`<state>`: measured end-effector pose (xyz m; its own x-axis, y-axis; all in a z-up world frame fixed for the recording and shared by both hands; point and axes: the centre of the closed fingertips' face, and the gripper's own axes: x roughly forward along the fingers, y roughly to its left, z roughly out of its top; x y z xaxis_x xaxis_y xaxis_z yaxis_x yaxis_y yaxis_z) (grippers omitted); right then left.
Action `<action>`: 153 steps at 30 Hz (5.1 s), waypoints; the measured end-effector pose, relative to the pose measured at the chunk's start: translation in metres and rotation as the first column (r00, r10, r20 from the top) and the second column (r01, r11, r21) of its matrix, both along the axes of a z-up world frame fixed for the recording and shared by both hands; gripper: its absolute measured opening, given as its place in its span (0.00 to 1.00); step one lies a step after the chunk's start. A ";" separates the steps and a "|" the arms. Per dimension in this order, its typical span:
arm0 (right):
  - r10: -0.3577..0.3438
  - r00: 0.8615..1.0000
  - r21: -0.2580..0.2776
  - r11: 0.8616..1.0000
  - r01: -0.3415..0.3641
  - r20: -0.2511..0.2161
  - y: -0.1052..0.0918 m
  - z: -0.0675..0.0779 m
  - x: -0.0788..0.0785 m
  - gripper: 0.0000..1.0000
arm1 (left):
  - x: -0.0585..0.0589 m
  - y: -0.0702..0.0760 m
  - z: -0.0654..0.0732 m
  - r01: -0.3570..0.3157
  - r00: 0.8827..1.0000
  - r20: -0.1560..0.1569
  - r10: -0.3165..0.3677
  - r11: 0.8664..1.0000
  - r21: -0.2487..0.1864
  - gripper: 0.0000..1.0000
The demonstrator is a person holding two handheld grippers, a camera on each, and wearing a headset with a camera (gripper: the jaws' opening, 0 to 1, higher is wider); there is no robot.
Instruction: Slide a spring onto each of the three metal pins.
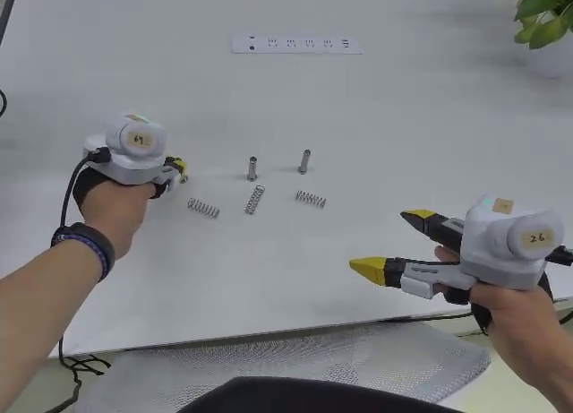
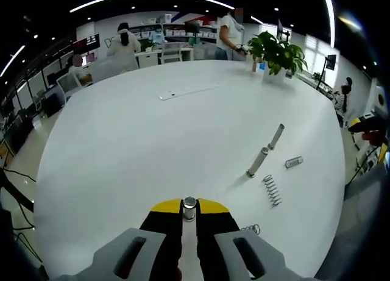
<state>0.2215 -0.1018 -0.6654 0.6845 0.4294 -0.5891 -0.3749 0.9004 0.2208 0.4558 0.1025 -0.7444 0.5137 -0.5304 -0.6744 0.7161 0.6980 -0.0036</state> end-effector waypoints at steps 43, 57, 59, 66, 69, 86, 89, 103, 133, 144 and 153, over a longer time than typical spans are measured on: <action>-0.009 1.000 0.006 1.000 0.009 -0.004 -0.004 -0.002 -0.003 0.75 | -0.010 0.007 -0.003 -0.042 0.997 -0.067 0.041 0.999 -0.020 0.22; 0.003 1.000 0.016 1.000 -0.003 0.000 0.003 -0.001 -0.003 0.75 | -0.031 0.031 -0.003 -0.070 0.994 -0.081 0.068 0.997 -0.021 0.25; 0.006 1.000 0.017 1.000 -0.006 0.002 0.004 0.000 -0.003 0.75 | -0.034 0.034 -0.003 -0.072 0.994 -0.078 0.071 0.997 -0.019 0.25; 0.011 1.000 0.021 1.000 -0.011 0.005 0.004 0.000 -0.004 0.76 | -0.044 0.042 0.001 -0.077 0.995 -0.071 0.075 0.997 -0.021 0.27; 0.013 1.000 0.022 1.000 -0.014 0.006 0.004 0.000 -0.004 0.76 | -0.047 0.046 0.004 -0.082 0.995 -0.066 0.080 0.996 -0.024 0.27; 0.029 1.000 0.024 0.999 -0.029 -0.001 0.007 -0.002 -0.007 0.76 | -0.071 0.071 0.018 -0.033 0.999 -0.021 0.033 0.999 -0.003 0.36; 0.032 0.999 0.022 0.999 -0.031 -0.003 0.007 -0.002 -0.007 0.76 | -0.074 0.072 0.020 -0.014 1.000 -0.015 0.014 1.000 0.005 0.36; 0.035 0.999 0.021 0.999 -0.035 -0.007 0.005 -0.003 -0.007 0.75 | -0.078 0.055 0.019 0.142 0.990 -0.004 -0.142 0.988 0.064 0.36; 0.039 0.999 0.019 0.999 -0.038 -0.018 0.003 -0.007 -0.007 0.76 | -0.078 0.011 0.002 0.454 0.885 -0.006 -0.465 0.862 0.224 0.34; 0.041 0.999 0.016 0.999 -0.041 -0.022 0.005 -0.008 -0.007 0.76 | -0.081 -0.008 -0.015 0.545 0.831 -0.041 -0.555 0.796 0.262 0.34; 0.046 0.999 0.016 0.999 -0.045 -0.021 0.009 -0.009 -0.005 0.76 | -0.084 -0.024 -0.029 0.574 0.816 -0.084 -0.572 0.785 0.232 0.35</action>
